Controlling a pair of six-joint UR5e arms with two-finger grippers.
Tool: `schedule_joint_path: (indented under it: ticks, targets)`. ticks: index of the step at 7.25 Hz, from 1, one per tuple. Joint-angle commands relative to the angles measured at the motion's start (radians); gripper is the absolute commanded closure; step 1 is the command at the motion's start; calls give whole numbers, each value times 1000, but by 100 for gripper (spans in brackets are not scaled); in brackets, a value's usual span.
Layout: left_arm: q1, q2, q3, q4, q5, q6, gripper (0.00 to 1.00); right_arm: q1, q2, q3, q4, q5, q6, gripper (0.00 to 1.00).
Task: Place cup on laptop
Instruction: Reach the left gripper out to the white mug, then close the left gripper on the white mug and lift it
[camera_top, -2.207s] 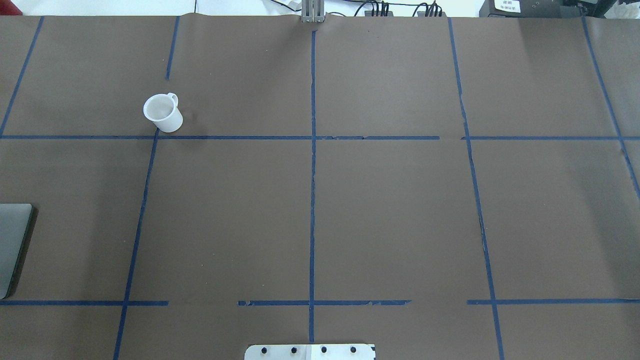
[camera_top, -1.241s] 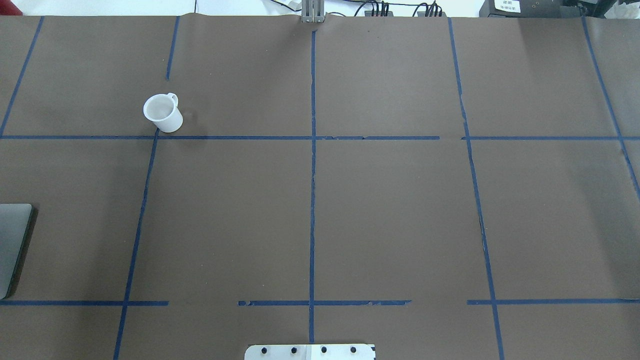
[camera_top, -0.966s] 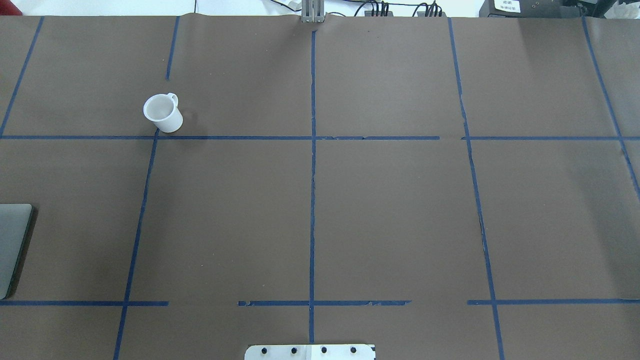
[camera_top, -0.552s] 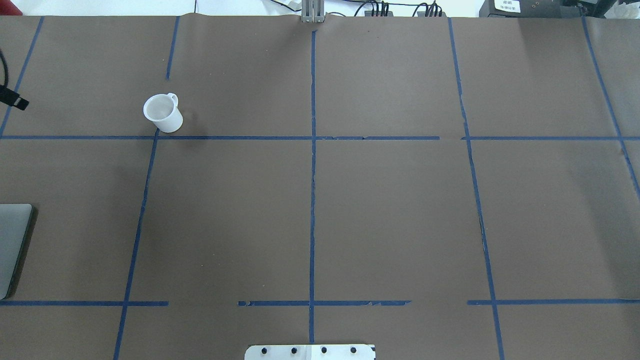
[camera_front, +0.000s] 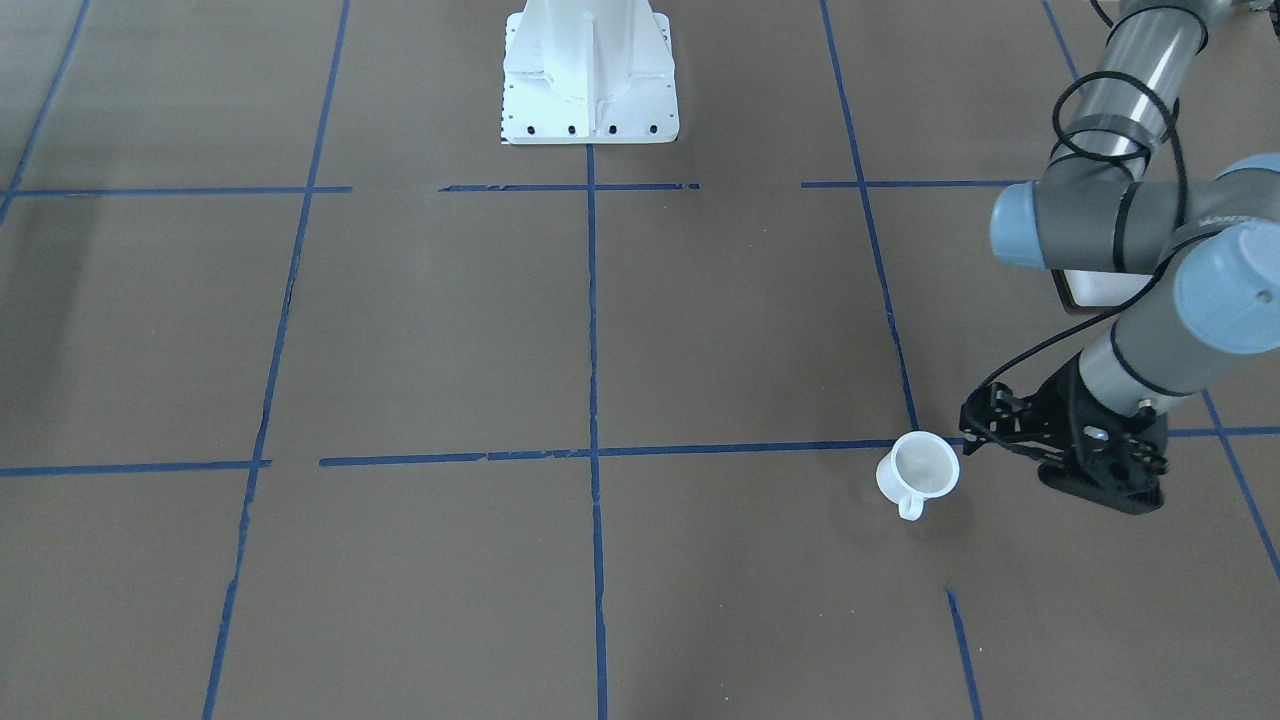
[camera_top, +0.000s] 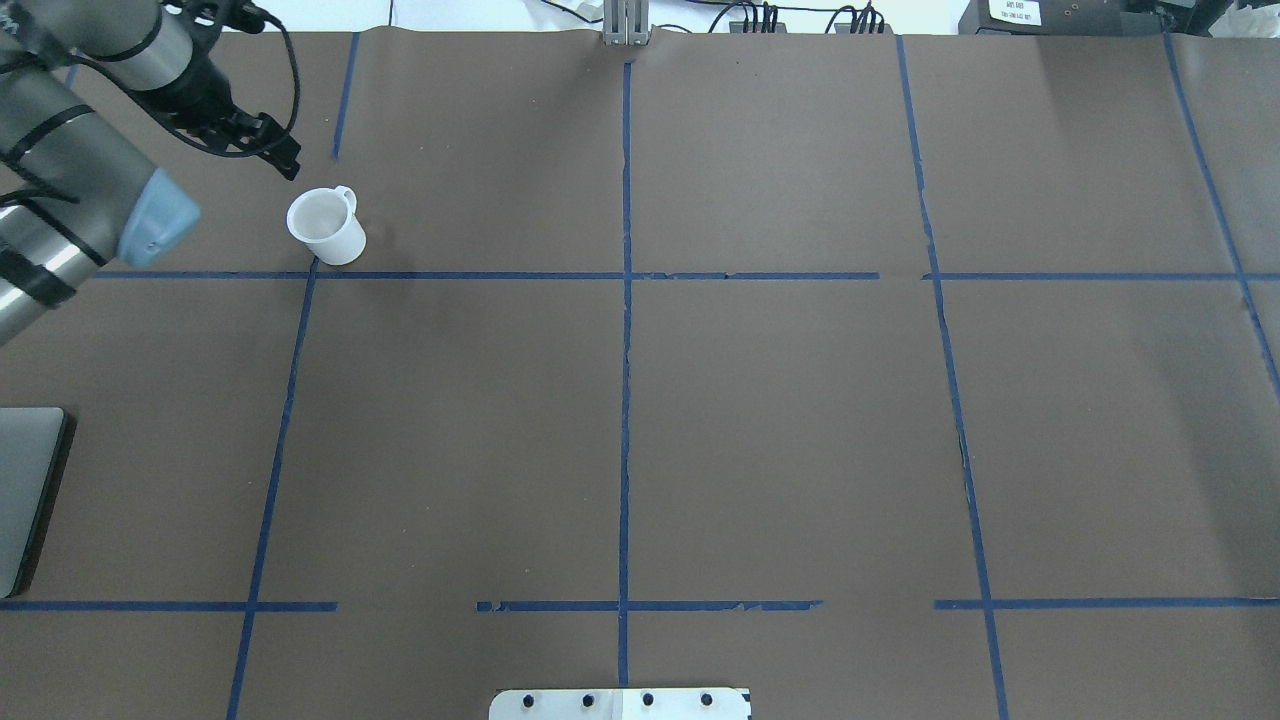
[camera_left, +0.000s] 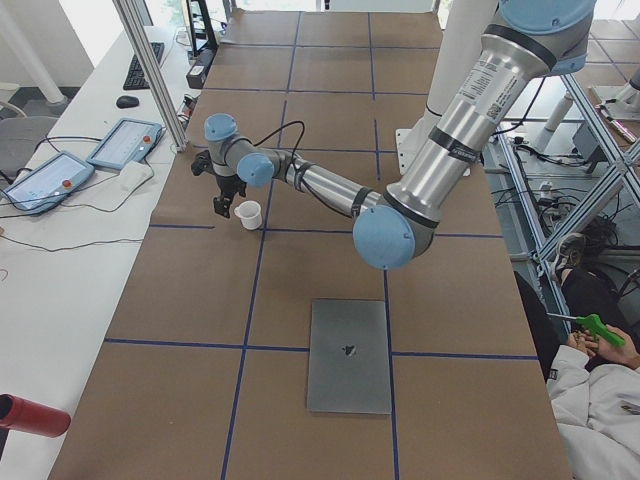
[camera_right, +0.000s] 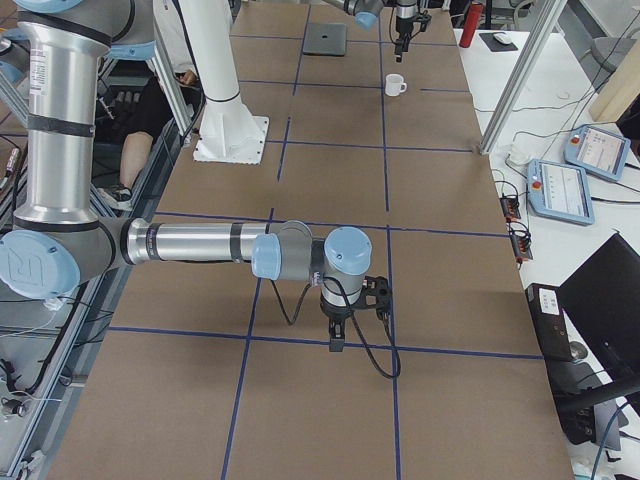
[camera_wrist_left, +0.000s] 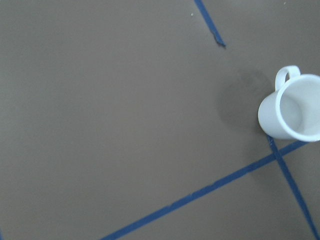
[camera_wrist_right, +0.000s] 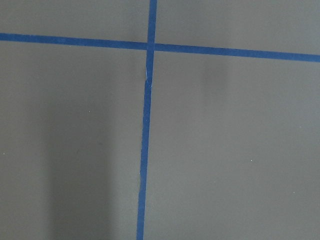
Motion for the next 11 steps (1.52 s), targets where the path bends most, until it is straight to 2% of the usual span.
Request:
schedule_joint_path:
  ticks: [1, 4, 5, 6, 7, 10, 11]
  targets:
    - [48, -107, 147, -16, 5, -60, 0, 0, 0, 0, 0, 0, 0, 0]
    - [83, -115, 277, -116, 5, -75, 2, 0, 0, 0, 0, 0, -2, 0]
    - [88, -118, 303, -121, 5, -69, 11, 0, 0, 0, 0, 0, 0, 0]
    - [89, -130, 304, -116, -3, -66, 67, 0, 0, 0, 0, 0, -2, 0]
    - [89, -137, 305, -107, -6, -67, 100, 0, 0, 0, 2, 0, -2, 0]
    - [79, -141, 304, -102, -7, -75, 100, 0, 0, 0, 0, 0, -2, 0]
    - [50, -143, 296, -67, -41, -74, 100, 0, 0, 0, 0, -1, 0, 0]
